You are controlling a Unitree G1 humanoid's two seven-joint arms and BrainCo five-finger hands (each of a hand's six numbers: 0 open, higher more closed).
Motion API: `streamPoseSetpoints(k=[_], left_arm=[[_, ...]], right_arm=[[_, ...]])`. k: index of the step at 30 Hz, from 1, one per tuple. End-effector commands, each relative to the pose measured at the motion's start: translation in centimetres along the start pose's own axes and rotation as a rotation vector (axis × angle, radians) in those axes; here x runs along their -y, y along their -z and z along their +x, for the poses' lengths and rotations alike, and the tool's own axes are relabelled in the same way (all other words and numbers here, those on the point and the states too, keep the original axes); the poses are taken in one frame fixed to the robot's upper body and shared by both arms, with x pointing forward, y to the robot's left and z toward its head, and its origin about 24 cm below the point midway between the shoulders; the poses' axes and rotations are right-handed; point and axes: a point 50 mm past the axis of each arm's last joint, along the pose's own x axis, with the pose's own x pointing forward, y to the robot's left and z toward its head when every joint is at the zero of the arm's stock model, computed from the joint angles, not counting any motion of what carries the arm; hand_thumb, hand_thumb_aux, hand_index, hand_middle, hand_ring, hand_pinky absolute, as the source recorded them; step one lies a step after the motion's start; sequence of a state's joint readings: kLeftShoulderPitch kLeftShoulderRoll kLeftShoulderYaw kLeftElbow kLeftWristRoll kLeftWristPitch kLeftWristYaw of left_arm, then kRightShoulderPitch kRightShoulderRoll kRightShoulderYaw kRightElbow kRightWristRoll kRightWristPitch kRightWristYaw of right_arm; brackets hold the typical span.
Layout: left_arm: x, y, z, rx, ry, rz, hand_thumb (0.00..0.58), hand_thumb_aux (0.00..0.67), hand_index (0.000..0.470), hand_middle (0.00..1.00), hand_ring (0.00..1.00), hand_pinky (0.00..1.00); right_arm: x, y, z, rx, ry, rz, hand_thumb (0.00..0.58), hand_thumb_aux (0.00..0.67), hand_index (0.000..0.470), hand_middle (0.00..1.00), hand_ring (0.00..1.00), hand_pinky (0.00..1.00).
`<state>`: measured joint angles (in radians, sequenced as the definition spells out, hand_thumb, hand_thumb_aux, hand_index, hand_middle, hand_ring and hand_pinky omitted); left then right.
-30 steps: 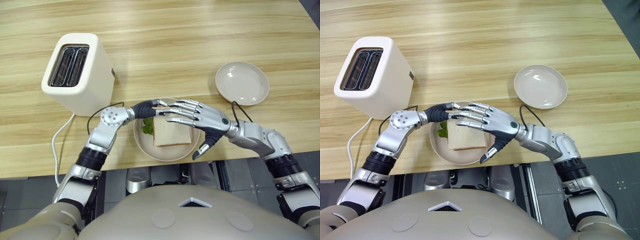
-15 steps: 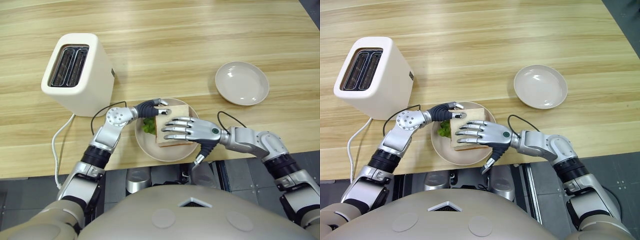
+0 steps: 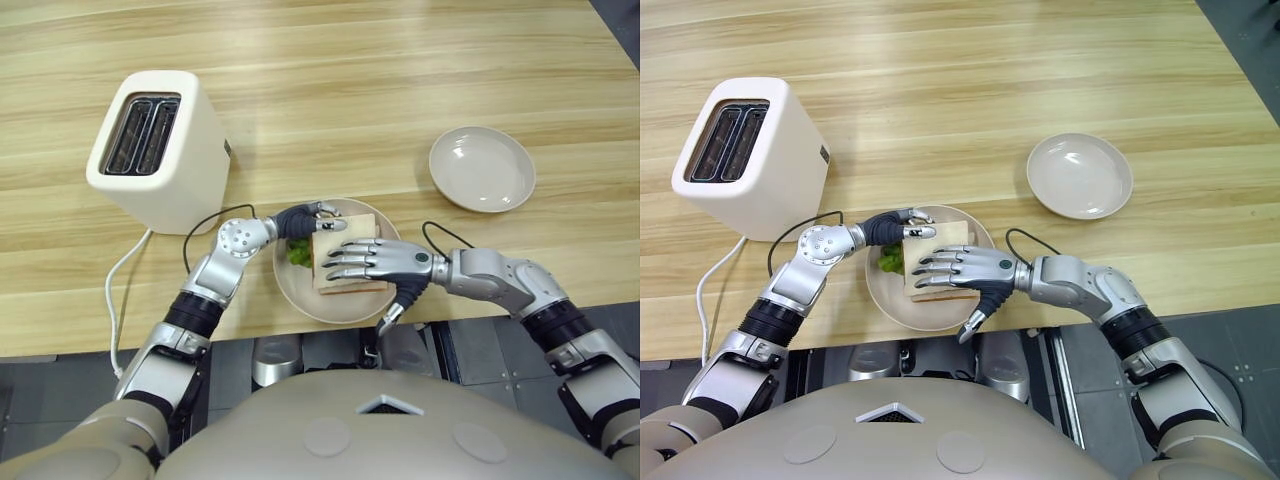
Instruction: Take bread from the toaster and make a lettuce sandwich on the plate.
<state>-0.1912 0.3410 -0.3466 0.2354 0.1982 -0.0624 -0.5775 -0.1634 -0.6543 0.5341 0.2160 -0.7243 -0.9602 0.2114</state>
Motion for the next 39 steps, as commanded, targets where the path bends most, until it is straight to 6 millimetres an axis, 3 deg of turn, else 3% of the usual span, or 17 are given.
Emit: streamPoseSetpoints(k=[1, 3, 7, 9, 16, 22, 28, 31, 36, 37, 38, 39], left_arm=[[-5.1, -2.8, -0.9, 0.089, -0.378, 0.127, 0.000, 0.000, 0.000, 0.41, 0.41, 0.41], [-6.5, -4.1, -1.5, 0.140, -0.548, 0.175, 0.000, 0.000, 0.000, 0.40, 0.40, 0.40], [-7.9, -5.9, -2.9, 0.189, -0.774, 0.339, 0.000, 0.000, 0.000, 0.18, 0.18, 0.18], [-7.8, -6.5, -3.3, 0.211, -0.814, 0.357, 0.000, 0.000, 0.000, 0.16, 0.16, 0.16], [-5.6, -6.9, -3.1, 0.255, -0.775, 0.311, 0.000, 0.000, 0.000, 0.09, 0.09, 0.09], [-4.4, -7.5, -2.7, 0.301, -0.736, 0.262, 0.000, 0.000, 0.000, 0.00, 0.00, 0.00], [-4.2, -6.7, -4.0, 0.288, -0.733, 0.222, 0.000, 0.000, 0.000, 0.00, 0.00, 0.00], [-4.3, -5.7, -4.6, 0.256, -0.749, 0.188, 0.000, 0.000, 0.000, 0.00, 0.00, 0.00], [-4.0, -5.0, -4.8, 0.245, -0.752, 0.145, 0.000, 0.000, 0.000, 0.00, 0.00, 0.00], [-3.9, -5.1, -4.9, 0.253, -0.747, 0.143, 0.000, 0.000, 0.000, 0.00, 0.00, 0.00], [-3.9, -5.3, -5.0, 0.264, -0.742, 0.137, 0.387, 0.284, 0.195, 0.00, 0.00, 0.00], [-3.9, -5.4, -5.1, 0.276, -0.740, 0.130, 0.503, 0.426, 0.292, 0.00, 0.00, 0.00]], right_arm=[[-3.8, -0.1, -1.0, -0.053, -0.239, 0.079, 0.000, 0.000, 0.000, 0.00, 0.00, 0.00], [-3.5, -0.3, -0.8, -0.040, -0.219, 0.078, 0.000, 0.000, 0.000, 0.00, 0.00, 0.00], [-3.1, -0.5, -0.4, -0.033, -0.186, 0.071, 0.000, 0.000, 0.000, 0.00, 0.00, 0.00], [-2.9, -0.2, -0.2, -0.052, -0.163, 0.049, 0.000, 0.000, 0.000, 0.00, 0.00, 0.00], [-3.4, 1.1, 0.5, -0.132, -0.129, 0.094, 0.000, 0.000, 0.000, 0.00, 0.00, 0.00], [-2.9, 4.3, 2.4, -0.234, -0.083, 0.095, 0.000, 0.000, 0.000, 0.00, 0.00, 0.00], [-2.3, 6.7, 2.0, -0.341, -0.040, 0.051, 0.000, 0.000, 0.000, 0.00, 0.00, 0.00], [-1.4, 6.9, 1.8, -0.336, 0.039, 0.029, 0.000, 0.000, 0.000, 0.00, 0.00, 0.00], [3.7, 6.0, 1.6, -0.246, 0.439, 0.062, 0.000, 0.000, 0.000, 0.00, 0.00, 0.00], [4.9, 5.6, 1.4, -0.216, 0.536, 0.098, 0.000, 0.000, 0.000, 0.60, 0.60, 0.60], [5.9, 5.2, 1.0, -0.189, 0.618, 0.129, 0.237, 0.155, 0.106, 1.00, 1.00, 1.00], [6.8, 4.9, 0.7, -0.168, 0.679, 0.146, 0.487, 0.402, 0.276, 1.00, 1.00, 1.00]])
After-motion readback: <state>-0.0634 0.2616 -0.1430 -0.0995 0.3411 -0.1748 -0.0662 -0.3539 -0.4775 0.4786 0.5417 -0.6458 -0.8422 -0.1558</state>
